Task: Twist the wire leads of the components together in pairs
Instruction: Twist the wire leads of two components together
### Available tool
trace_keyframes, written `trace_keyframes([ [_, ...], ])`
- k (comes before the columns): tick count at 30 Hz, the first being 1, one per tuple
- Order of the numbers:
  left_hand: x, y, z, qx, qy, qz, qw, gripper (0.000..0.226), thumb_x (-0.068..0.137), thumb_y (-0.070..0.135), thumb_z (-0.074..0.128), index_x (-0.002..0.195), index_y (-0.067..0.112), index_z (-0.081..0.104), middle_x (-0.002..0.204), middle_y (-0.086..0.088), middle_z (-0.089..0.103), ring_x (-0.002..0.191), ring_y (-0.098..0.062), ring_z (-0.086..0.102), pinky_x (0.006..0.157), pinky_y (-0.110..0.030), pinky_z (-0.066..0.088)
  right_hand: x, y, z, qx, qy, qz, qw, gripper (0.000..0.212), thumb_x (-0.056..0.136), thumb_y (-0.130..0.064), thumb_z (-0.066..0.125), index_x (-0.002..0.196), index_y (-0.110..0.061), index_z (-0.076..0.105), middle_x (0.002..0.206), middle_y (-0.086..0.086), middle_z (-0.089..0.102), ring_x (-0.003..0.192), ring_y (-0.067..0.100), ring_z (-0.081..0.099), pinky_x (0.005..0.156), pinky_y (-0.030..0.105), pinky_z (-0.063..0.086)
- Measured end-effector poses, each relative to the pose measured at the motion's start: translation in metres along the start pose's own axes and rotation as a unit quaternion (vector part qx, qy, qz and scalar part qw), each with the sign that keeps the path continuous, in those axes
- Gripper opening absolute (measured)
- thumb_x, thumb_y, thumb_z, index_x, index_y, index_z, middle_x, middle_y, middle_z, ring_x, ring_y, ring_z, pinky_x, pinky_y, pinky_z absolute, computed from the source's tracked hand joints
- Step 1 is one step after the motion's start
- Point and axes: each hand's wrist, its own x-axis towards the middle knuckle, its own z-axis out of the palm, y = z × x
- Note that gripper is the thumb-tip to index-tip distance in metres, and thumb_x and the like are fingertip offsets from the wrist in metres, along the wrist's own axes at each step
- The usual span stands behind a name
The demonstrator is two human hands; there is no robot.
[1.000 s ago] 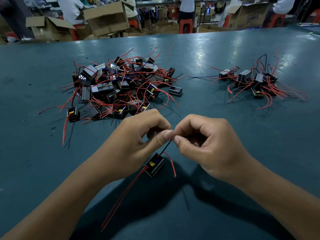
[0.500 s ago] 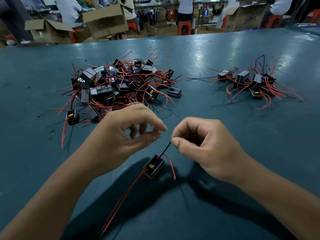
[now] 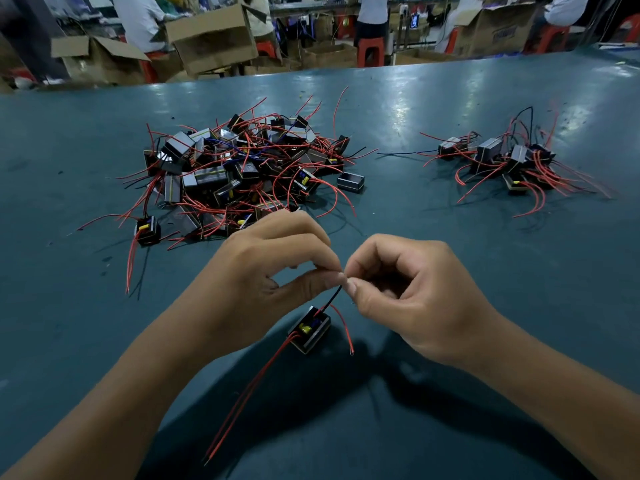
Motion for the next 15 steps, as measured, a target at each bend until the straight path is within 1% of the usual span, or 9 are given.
trace_keyframes([
  [3,0.0,0.006,0.004,-0.067,-0.006,-0.086,0.994,0.014,0.094,0.028,0.065,0.081,0.022,0.063,0.082,0.006,0.058,0.072,-0.012,0.052,0.065,-0.021,0.038,0.0,0.001,0.0,-0.089,0.044,-0.052,0.994,0.008,0.08,-0.007,0.068,0.076,-0.013,0.066,0.06,-0.018,0.052,0.053,0.002,0.047,0.055,0.007,0.032],
  [5,-0.001,0.011,0.009,-0.146,-0.008,-0.173,0.974,0.019,0.09,0.032,0.065,0.076,0.02,0.065,0.071,0.01,0.056,0.061,-0.008,0.048,0.057,-0.019,0.036,0.0,0.002,0.001,-0.143,0.069,-0.076,0.984,0.006,0.079,-0.006,0.069,0.078,-0.012,0.067,0.065,-0.016,0.054,0.057,0.0,0.048,0.057,0.006,0.032],
  [8,-0.001,0.016,0.015,-0.311,0.002,-0.335,0.889,0.021,0.081,0.031,0.068,0.066,0.018,0.066,0.053,0.008,0.04,0.048,-0.008,0.029,0.045,-0.021,0.025,0.0,0.003,0.003,-0.189,0.071,-0.088,0.976,0.005,0.08,-0.008,0.069,0.078,-0.012,0.066,0.068,-0.015,0.055,0.06,-0.001,0.049,0.06,0.005,0.032],
  [9,0.0,0.016,0.015,-0.347,0.007,-0.366,0.863,0.02,0.08,0.03,0.068,0.064,0.018,0.066,0.052,0.007,0.038,0.046,-0.008,0.028,0.044,-0.02,0.024,-0.001,0.003,0.004,-0.175,0.069,-0.083,0.979,0.005,0.08,-0.008,0.069,0.078,-0.012,0.066,0.067,-0.015,0.054,0.059,-0.001,0.049,0.059,0.006,0.032],
  [10,0.0,0.016,0.014,-0.355,0.015,-0.37,0.858,0.02,0.08,0.029,0.067,0.063,0.018,0.066,0.052,0.006,0.04,0.046,-0.008,0.03,0.045,-0.02,0.025,0.0,0.003,0.003,-0.147,0.066,-0.071,0.984,0.007,0.08,-0.009,0.069,0.077,-0.013,0.066,0.064,-0.015,0.054,0.057,0.0,0.049,0.058,0.006,0.032],
  [11,-0.001,0.014,0.013,-0.324,0.023,-0.347,0.88,0.021,0.082,0.03,0.067,0.065,0.018,0.065,0.054,0.005,0.044,0.048,-0.009,0.034,0.046,-0.021,0.027,0.0,0.003,0.002,-0.114,0.061,-0.054,0.99,0.008,0.08,-0.009,0.068,0.075,-0.015,0.065,0.061,-0.016,0.053,0.054,0.001,0.048,0.057,0.006,0.032],
  [13,-0.002,0.009,0.005,-0.189,0.037,-0.234,0.953,0.011,0.086,0.027,0.067,0.076,0.023,0.068,0.068,0.01,0.056,0.055,-0.009,0.045,0.051,-0.024,0.037,0.001,0.002,0.001,-0.058,0.045,-0.018,0.997,0.011,0.081,-0.012,0.068,0.073,-0.019,0.064,0.058,-0.016,0.053,0.049,0.002,0.043,0.052,0.009,0.032],
  [14,-0.002,0.006,0.0,-0.129,0.03,-0.174,0.976,0.003,0.087,0.023,0.068,0.086,0.025,0.069,0.079,0.011,0.059,0.062,-0.01,0.05,0.056,-0.024,0.041,0.001,0.003,0.0,-0.035,0.036,-0.001,0.999,0.011,0.081,-0.014,0.067,0.073,-0.02,0.063,0.057,-0.016,0.052,0.049,0.002,0.04,0.051,0.012,0.032],
  [15,-0.002,0.003,-0.004,-0.074,0.02,-0.119,0.99,0.01,0.087,0.019,0.07,0.095,0.024,0.07,0.089,0.011,0.059,0.069,-0.014,0.053,0.06,-0.024,0.043,0.001,0.003,-0.001,-0.014,0.028,0.013,0.999,0.01,0.08,-0.016,0.067,0.073,-0.02,0.063,0.057,-0.013,0.051,0.049,0.003,0.038,0.049,0.016,0.032],
])
